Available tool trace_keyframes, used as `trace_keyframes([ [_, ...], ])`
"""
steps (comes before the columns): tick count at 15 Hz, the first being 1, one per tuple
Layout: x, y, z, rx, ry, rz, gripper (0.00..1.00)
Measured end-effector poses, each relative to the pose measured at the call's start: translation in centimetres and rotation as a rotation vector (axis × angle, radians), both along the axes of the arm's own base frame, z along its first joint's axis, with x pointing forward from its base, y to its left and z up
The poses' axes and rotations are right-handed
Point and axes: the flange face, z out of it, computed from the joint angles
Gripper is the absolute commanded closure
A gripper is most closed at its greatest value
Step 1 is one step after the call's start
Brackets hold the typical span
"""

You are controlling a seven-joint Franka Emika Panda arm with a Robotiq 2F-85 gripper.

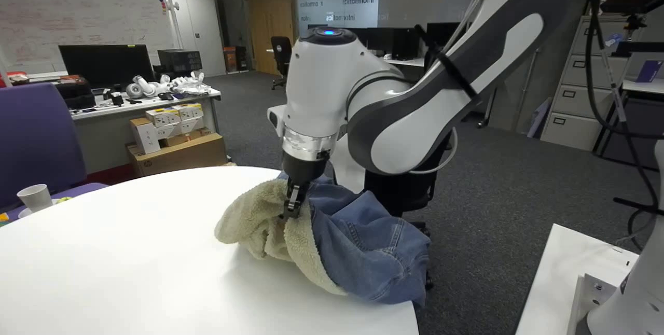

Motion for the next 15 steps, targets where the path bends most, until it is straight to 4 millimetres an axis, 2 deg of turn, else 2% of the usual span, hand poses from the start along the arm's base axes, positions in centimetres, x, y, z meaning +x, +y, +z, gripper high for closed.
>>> trace_keyframes([
  [3,-1.5,-3.0,0.6,0.043,-0.014,-0.045,0.97],
  [7,-2.5,-8.7,-1.2,0.055,0.011,-0.256,0.97],
  [11,-3.0,-16.8,-3.2,0.131,0.033,-0.474,0.97],
  [13,-3.1,-21.4,-2.9,0.191,0.020,-0.585,0.97],
  [15,-3.2,-25.8,-1.5,0.246,-0.018,-0.675,0.97],
])
